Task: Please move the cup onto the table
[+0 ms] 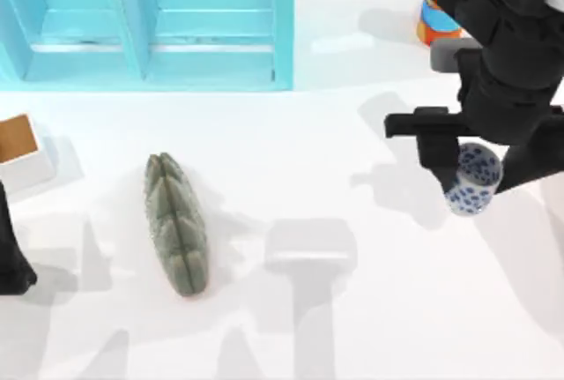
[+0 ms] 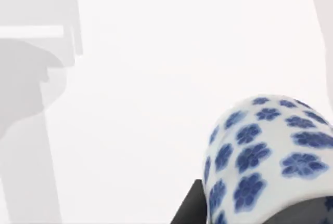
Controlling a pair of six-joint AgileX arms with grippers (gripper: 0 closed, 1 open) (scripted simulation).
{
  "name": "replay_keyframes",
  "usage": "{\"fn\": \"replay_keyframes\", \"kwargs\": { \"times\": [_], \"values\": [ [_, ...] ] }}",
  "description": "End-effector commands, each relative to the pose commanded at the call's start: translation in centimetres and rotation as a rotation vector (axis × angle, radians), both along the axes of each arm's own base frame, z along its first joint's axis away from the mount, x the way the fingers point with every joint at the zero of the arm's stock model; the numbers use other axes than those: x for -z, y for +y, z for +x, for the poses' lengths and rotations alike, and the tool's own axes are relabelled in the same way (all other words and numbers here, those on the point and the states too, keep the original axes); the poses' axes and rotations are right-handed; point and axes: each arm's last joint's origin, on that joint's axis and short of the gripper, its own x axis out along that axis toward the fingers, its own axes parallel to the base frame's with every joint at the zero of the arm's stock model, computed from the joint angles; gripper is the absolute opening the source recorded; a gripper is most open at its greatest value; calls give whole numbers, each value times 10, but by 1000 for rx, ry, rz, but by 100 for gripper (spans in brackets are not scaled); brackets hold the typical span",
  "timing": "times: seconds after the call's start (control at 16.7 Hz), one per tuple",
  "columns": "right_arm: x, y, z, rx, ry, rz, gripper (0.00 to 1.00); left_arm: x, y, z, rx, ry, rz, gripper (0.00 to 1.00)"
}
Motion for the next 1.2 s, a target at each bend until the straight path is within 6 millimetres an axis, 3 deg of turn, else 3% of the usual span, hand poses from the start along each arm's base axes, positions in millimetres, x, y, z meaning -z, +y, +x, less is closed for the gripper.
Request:
{"fn": "replay_keyframes", "kwargs": {
  "times": [0.24,0.36,0.48,0.9,1.2],
  "values": [
    [7,89,-26,-3,2,0,0,0,0,0,0,0,0,100],
    [9,119,-41,-8,2,1,0,0,0,0,0,0,0,100],
    [11,136,-53,-12,1,2,0,0,0,0,0,0,0,100],
    [16,139,-53,-4,4,4,0,0,0,0,0,0,0,100],
    [61,141,-52,-8,-5,6,0,0,0,0,0,0,0,100]
  ]
}}
